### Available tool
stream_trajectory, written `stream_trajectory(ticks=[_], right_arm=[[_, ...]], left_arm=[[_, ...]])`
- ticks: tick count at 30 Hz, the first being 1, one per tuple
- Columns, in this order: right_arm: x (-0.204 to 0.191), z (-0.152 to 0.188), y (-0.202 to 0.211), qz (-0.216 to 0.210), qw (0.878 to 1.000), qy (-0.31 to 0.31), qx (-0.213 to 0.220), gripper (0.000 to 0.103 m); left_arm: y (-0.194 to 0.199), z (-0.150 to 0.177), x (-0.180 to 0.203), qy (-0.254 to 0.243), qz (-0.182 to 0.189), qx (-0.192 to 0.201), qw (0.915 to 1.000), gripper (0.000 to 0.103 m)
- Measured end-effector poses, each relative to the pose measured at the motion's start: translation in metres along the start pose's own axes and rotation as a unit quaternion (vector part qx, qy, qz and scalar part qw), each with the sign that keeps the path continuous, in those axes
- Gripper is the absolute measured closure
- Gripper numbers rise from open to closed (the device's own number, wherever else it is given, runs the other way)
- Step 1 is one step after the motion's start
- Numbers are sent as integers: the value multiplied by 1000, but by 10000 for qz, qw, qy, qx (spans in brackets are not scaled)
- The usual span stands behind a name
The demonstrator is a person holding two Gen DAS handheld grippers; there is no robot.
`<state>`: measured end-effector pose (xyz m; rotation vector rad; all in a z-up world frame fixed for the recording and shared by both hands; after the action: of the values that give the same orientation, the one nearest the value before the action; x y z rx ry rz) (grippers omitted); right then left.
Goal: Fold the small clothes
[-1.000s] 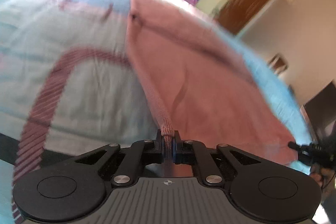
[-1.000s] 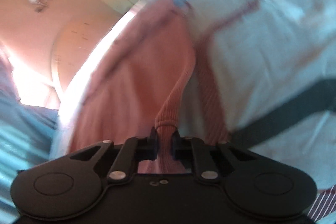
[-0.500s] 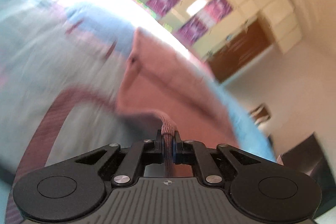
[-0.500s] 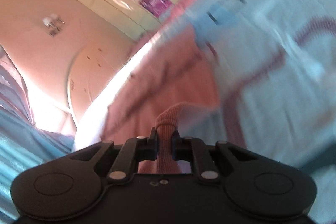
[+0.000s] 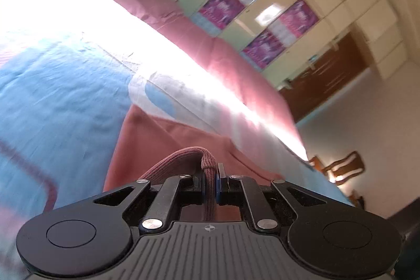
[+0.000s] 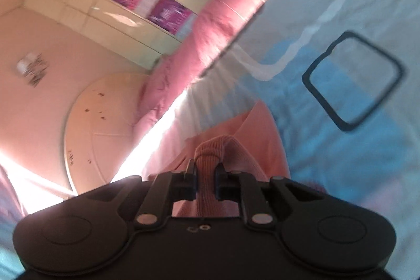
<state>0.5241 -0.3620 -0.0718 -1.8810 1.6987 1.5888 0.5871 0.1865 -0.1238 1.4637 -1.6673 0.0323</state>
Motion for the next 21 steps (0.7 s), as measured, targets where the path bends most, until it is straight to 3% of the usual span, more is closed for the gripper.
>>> stream_trajectory(ticks=[3,4,5,6,7,8,9,10,11,15,18,19,20,21], right_arm=[[16,-12,-54,76,9996,-76,-256,85],[21,-15,-67,99,9996,-14,-270,76],[26,-16,-74,141,9996,-4,-224,58],[32,-20,-77,160,9998,-67,-116,46],[36,-22,-75,67,9999,-69,70,32],[35,-26,-70,3,9995,100,296,34],[36,-23,-65,4,9988,320,380,37],[35,-24,-65,12,9981,542,307,51],[33,-24,-66,34,9968,768,225,57],[14,-13,-82,306,9796,1985,-42,58],[-1,-2,-97,484,9639,2614,-166,58],[-6,2,-104,557,9558,2881,-195,63],[-12,2,-107,621,9485,3097,-244,78],[-18,6,-113,704,9390,3349,-332,86]], left_arm=[[-44,-6,-11,-145,-182,-192,9995,97],[-55,-8,-18,-114,-191,-213,9995,97],[-61,-9,-22,-19,-190,-190,9996,93],[-61,-8,-27,52,-117,-121,9998,87],[-60,-9,-29,10,-129,-22,9999,76],[-58,-10,-29,-106,-173,75,9998,61],[-58,-12,-29,-330,-268,181,9989,55],[-57,-13,-29,-504,-325,258,9979,51],[-55,-15,-28,-674,-317,311,9967,48],[-69,-21,-24,-1440,-443,52,9886,48],[-87,-16,-6,-2417,-708,-247,9675,48],[-93,-13,0,-2717,-788,-301,9587,48],[-98,-9,5,-2962,-842,-359,9507,48],[-101,-5,10,-3178,-862,-394,9434,50]])
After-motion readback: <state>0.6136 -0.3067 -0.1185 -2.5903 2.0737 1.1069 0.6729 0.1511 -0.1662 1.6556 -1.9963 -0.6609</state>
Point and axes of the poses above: each gripper's, at about its wrist camera, not at the fingertips, and y roughly against the way its jaws point, x to its right, z to its underside, the point moved 2 cm from there along -y, roughly the way its jaws point, and after that the axes turned 5 degrees about x, right-handed, at the moved point
